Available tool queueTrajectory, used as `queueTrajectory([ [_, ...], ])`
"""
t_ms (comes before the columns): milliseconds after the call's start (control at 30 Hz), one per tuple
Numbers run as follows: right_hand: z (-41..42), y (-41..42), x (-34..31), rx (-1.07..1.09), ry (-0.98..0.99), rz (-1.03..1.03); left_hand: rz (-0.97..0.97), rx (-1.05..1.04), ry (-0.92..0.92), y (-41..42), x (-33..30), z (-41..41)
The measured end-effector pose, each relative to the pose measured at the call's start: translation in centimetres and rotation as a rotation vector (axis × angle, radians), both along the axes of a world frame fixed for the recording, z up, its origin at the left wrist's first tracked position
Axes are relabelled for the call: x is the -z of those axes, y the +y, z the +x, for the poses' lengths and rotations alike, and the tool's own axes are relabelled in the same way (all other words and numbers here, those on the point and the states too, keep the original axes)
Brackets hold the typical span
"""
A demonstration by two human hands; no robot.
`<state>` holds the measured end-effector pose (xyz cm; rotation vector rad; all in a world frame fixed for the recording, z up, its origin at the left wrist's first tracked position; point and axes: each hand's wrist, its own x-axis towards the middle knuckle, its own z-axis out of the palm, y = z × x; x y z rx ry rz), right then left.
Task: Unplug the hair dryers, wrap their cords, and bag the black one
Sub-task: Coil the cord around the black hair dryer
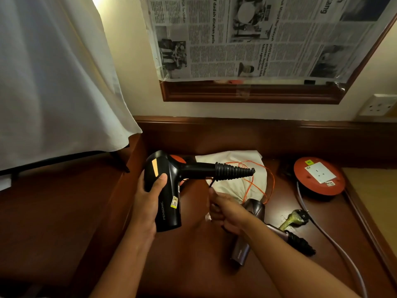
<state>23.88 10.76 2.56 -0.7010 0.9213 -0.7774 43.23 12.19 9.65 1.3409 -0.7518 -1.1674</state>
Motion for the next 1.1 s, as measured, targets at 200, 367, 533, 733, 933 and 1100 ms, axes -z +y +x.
queueTrajectory([
  [200, -1.7, -3.5, -1.0, 0.001, 0.164, -0.132, -0.004, 0.037, 0.010, 0.1, -0.4, 0.5],
  [367, -3.4, -5.7, -1.9, -0.079, 0.598, -0.246, -0.003, 0.084, 0.104, 0.3, -1.6, 0.3],
  [533, -5.0, -7.1, -2.7, -0.278, 0.635, -0.214, -0.042, 0.114, 0.010, 0.1, -1.9, 0.6],
  [733, -5.7, -9.1, -5.2, -0.329, 0.622, -0.334, -0.069, 0.188, -0.016, -0.1, -2.6, 1.0],
  [933, -4.6, -10.3, -6.5, -0.308, 1.046, -0.617, -0.096, 0.197, -0.063, -0.4, -1.9, 1.8],
  [1100, -4.0, -11.1, -7.3, -0.330, 1.406, -0.718, -0.097, 0.201, -0.106, -0.4, -1.5, 2.9],
])
